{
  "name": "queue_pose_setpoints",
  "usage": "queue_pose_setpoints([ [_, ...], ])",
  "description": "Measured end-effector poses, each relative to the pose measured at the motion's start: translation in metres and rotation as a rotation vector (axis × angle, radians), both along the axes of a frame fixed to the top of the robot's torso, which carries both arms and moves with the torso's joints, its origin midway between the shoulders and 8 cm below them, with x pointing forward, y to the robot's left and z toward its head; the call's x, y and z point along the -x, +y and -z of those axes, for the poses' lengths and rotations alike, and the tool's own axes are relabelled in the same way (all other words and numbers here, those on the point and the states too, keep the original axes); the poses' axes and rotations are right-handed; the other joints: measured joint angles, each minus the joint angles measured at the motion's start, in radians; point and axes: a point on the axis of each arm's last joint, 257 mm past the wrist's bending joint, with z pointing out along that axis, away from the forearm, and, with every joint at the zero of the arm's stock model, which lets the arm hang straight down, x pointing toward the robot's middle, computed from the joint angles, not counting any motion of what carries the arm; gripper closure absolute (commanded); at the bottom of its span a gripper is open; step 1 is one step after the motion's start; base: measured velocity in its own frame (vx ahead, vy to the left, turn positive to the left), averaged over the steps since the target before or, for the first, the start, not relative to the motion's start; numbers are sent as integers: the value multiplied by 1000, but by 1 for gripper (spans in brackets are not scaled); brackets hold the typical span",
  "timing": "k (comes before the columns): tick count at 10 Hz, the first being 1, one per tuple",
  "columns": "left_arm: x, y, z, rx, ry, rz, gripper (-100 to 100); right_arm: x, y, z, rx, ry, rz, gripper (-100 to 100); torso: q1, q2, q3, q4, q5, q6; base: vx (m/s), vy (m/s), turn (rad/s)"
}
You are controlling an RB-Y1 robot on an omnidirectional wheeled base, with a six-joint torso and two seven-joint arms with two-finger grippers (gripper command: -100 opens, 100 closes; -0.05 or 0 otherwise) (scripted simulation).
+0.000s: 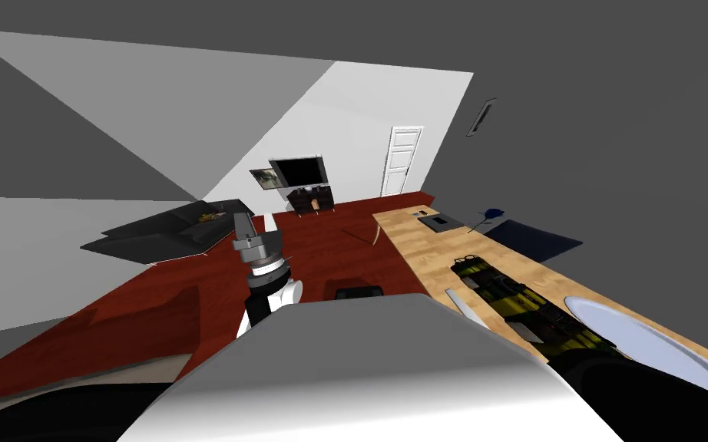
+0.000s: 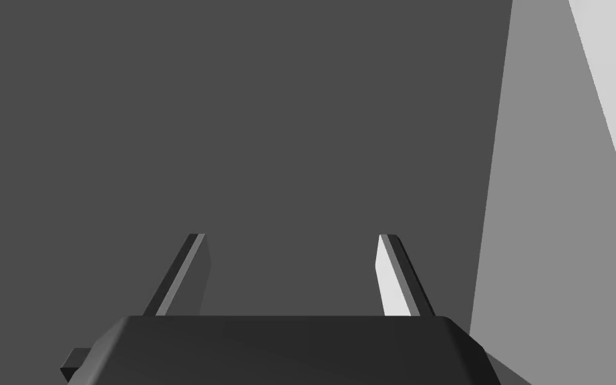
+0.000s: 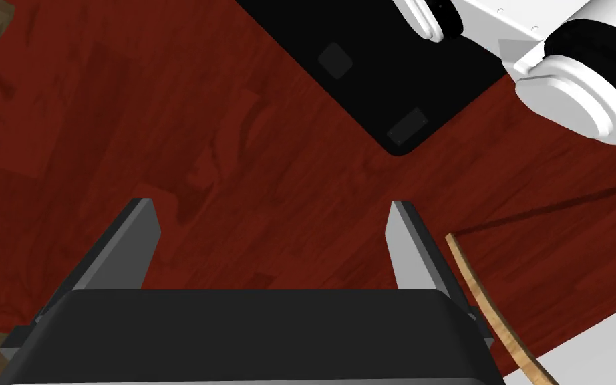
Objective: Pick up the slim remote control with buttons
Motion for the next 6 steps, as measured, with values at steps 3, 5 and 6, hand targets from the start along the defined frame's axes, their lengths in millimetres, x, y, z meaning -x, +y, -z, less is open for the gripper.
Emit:
queue_pose_setpoints([
  [3,0,0,0,0,0,0,0,45,-22,-11,23,90,-88,-100,-2,-3,-1,-1,0,-1,63,-49,359],
  [5,0,0,0,0,0,0,0,62,-38,-14,35,127,-132,-100,-1,-2,-1,0,0,0,45,-46,259],
  [6,0,0,0,0,0,0,0,73,-46,-19,42,149,-159,-100,-2,-2,-1,0,0,-1,77,-83,335],
])
